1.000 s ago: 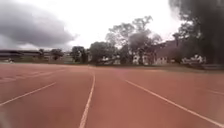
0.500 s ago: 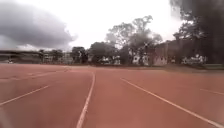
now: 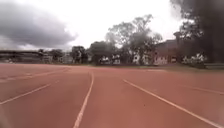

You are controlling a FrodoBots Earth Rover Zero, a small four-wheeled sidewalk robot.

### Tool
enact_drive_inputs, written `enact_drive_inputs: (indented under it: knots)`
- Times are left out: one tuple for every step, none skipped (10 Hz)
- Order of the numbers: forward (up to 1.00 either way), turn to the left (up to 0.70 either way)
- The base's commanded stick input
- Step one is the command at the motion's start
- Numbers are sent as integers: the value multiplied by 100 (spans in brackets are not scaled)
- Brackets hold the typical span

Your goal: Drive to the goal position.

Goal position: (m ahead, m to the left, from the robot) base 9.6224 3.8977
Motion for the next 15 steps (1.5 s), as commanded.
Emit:
enact_drive_inputs:
  knots:
    - [45,0]
    - [45,0]
    - [45,0]
    - [45,0]
    - [45,0]
    - [45,0]
    - [45,0]
    - [45,0]
    - [45,0]
    - [45,0]
    - [45,0]
    - [45,0]
    - [45,13]
    - [45,27]
    - [45,27]
